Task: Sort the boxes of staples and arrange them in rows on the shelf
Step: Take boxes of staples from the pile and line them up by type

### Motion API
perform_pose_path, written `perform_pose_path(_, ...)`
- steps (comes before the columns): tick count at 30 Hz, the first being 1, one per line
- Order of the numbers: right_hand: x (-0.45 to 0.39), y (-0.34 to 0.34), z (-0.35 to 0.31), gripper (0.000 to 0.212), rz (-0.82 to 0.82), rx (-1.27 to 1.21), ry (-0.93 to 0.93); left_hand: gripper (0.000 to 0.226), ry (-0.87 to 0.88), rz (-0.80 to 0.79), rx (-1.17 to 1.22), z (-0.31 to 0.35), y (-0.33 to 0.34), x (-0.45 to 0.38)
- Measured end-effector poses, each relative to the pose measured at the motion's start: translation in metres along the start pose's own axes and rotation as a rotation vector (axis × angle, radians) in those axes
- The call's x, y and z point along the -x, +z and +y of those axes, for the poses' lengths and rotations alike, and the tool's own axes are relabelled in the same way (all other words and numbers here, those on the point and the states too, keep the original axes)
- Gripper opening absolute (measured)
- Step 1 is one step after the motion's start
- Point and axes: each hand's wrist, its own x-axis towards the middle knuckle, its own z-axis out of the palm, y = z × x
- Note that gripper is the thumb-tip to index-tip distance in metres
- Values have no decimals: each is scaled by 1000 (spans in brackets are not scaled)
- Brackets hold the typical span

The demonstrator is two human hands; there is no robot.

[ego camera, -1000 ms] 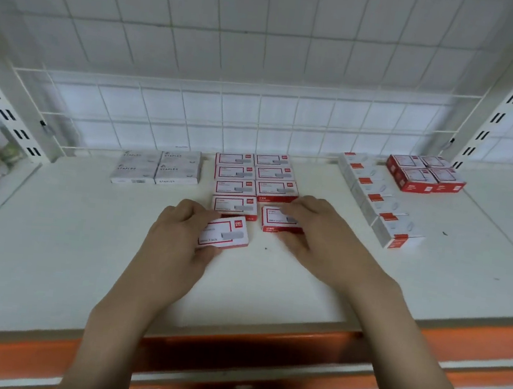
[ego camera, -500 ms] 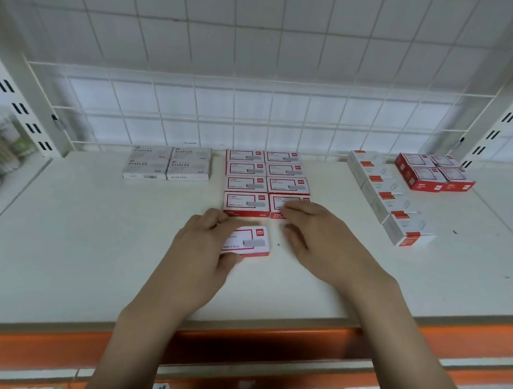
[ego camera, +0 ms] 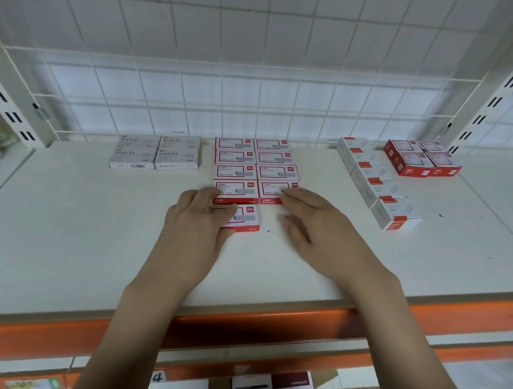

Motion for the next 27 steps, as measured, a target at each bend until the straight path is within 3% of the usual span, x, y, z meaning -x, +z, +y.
perform_pose_path(9,12,-5,3,44,23,-20,26,38,9,-49,-42,-4,1,-11)
perform_pose_path(14,29,-24,10,45,47,5,54,51,-45,-32,-24,16,-7,-15)
perform_pose_path(20,53,-53,48,47,85,46,111,45,61,-46,-26,80,-4,-33)
perform_pose_path(27,108,-101,142,47,104,123,175,31,113,-138,53,196,37,-63)
